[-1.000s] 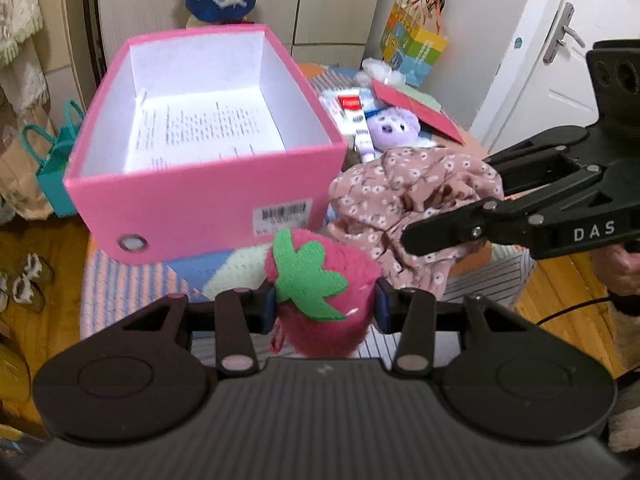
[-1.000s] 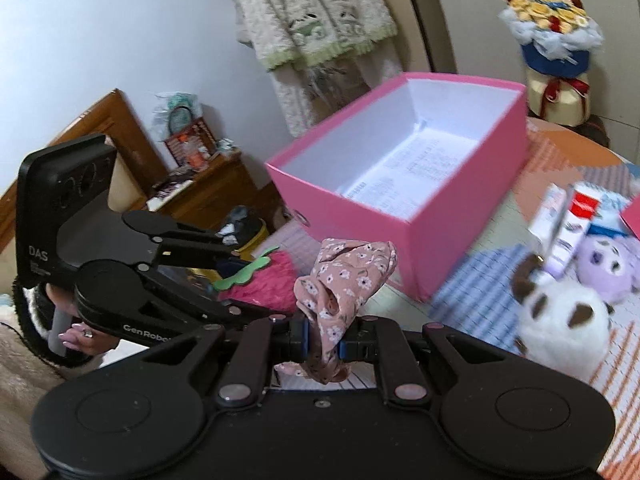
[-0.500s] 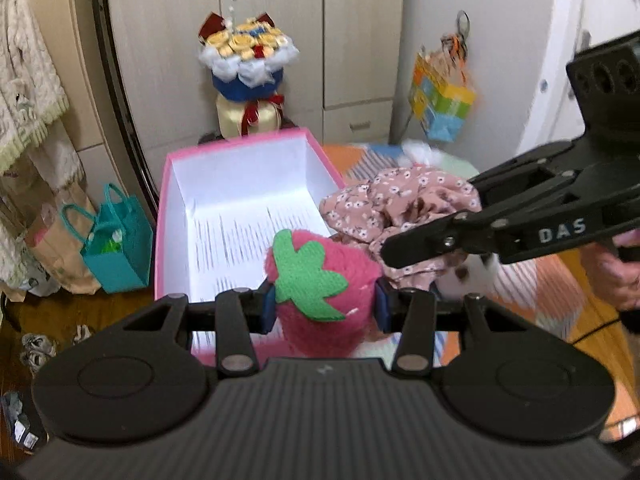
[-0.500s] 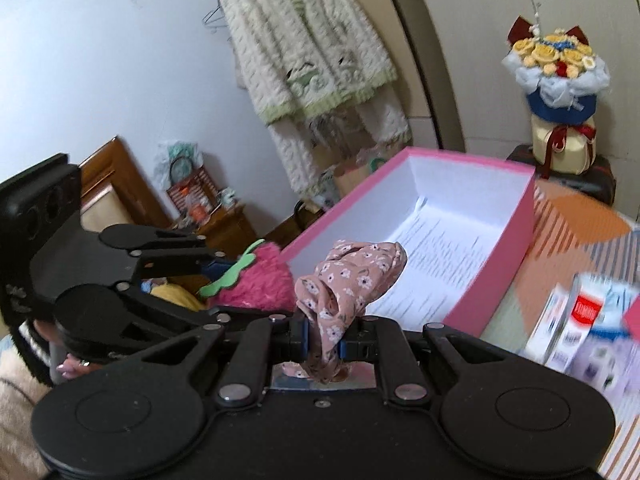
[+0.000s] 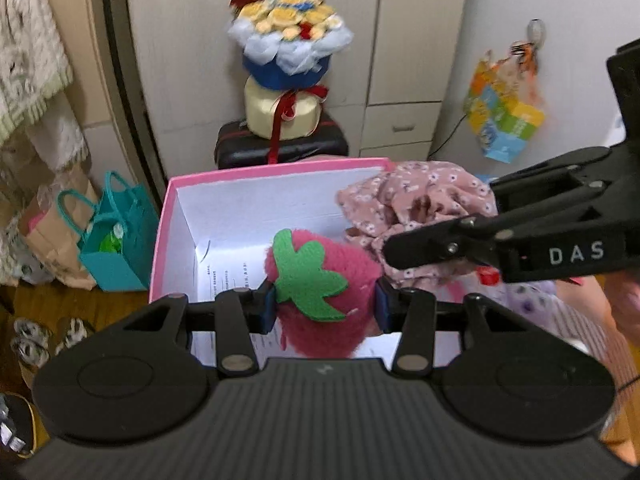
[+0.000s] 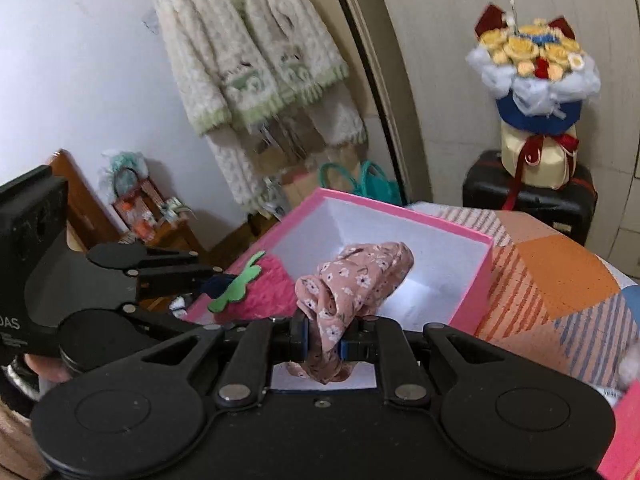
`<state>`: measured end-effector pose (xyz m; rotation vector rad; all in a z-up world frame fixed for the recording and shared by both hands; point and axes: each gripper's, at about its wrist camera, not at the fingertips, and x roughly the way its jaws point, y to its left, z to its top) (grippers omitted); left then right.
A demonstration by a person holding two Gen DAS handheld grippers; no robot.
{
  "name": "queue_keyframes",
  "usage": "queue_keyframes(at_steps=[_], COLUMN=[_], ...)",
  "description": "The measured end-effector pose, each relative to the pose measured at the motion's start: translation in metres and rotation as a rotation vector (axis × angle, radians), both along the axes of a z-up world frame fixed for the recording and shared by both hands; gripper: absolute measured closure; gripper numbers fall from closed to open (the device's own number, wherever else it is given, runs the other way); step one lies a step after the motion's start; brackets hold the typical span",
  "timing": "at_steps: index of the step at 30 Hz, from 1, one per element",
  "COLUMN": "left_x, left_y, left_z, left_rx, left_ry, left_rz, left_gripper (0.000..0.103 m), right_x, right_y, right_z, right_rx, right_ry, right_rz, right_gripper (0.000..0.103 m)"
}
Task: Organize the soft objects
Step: 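Carry the floral cloth and strawberry plush into the pink box with both tools, then open both tools and withdraw them from the pink box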
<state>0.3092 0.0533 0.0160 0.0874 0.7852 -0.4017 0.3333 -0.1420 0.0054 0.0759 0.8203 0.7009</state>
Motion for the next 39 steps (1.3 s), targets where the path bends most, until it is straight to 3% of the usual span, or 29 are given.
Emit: queue_keyframes(at_steps=[3, 7, 11, 17, 19, 20, 24, 26, 28, 39], left_x=[0.025, 0.043, 0.059, 0.077, 0.078, 0.079, 0.073, 0.065, 0.055, -0.023], left_y=[0.003, 0.002, -0.004, -0.003, -0.004, -0.004, 0.0, 0.001, 0.001, 0.007], left_z=[-0.013, -0.024, -0.035, -0.052, -0.054, -0.056, -0.052, -0.045, -0.037, 0.028], left_rx=[-0.009, 0.045, 0.065, 0.089, 0.117, 0.127, 0.113, 0.105, 0.113, 0.173], left_ry=[0.052, 0.047, 0.092, 0.125, 0.118, 0.121, 0.11, 0.084, 0.051, -0.06], left_rz=[0.032, 0.025, 0.008, 0.033, 0.036, 0.036, 0.008, -0.011, -0.032, -0.108], left_gripper=[0.059, 0.059, 0.059, 0.056, 0.05, 0.044, 0.04, 0.032, 0.024, 0.016], right_x=[0.021, 0.036, 0.045, 0.051, 0.051, 0.05, 0.041, 0.035, 0.026, -0.051], right_y=[0.005, 0.016, 0.033, 0.043, 0.042, 0.041, 0.033, 0.028, 0.023, -0.003], right_z=[-0.011, -0.017, -0.025, -0.032, -0.032, -0.031, -0.023, -0.017, -0.01, 0.03], right_rx=[-0.059, -0.154, -0.275, -0.373, -0.392, -0.399, -0.391, -0.378, -0.354, -0.288], right_ry=[0.009, -0.023, -0.052, -0.098, -0.12, -0.129, -0.155, -0.163, -0.163, -0.188], right_rz=[0.0, 0.059, 0.095, 0.114, 0.104, 0.101, 0.09, 0.081, 0.088, 0.116], right_gripper=[0.087, 0.086, 0.084, 0.083, 0.075, 0.07, 0.054, 0.049, 0.049, 0.038])
